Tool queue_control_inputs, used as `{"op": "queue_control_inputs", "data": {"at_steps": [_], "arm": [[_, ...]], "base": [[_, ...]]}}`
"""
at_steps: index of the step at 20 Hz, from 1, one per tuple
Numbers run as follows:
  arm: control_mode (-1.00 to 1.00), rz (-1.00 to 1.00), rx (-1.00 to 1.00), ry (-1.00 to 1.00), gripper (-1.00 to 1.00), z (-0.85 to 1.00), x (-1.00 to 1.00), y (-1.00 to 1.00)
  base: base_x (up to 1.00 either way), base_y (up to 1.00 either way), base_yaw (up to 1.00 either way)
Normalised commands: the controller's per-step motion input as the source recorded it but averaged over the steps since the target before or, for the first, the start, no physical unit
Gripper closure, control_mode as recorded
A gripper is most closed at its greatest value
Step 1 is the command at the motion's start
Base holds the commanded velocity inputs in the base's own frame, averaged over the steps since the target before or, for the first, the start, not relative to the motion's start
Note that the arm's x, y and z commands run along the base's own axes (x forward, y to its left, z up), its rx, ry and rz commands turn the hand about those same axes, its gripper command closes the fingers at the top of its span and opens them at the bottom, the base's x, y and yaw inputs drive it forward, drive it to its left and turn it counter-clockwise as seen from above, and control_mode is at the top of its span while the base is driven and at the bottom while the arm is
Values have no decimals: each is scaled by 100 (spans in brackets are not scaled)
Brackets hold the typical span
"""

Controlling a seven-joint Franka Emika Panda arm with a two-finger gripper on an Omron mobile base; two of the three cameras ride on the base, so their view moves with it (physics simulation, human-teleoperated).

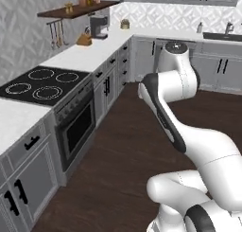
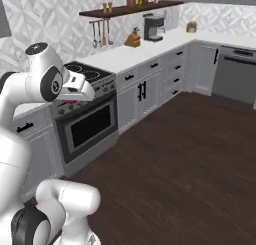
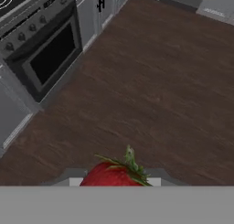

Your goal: Take the strawberry from the fridge and place it on top of the pancake, located on the dining counter.

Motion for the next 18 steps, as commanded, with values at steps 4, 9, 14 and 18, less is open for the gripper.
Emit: {"op": "queue_control_inputs", "data": {"at_steps": [4,9,14,18], "arm": [[100,0,0,0,100,0,0,0],[100,0,0,0,100,0,0,0],[100,0,0,0,100,0,0,0],[100,0,0,0,100,0,0,0]], "base": [[-1,-53,-68],[-1,-54,-67],[23,-60,-56],[89,-53,-40]]}}
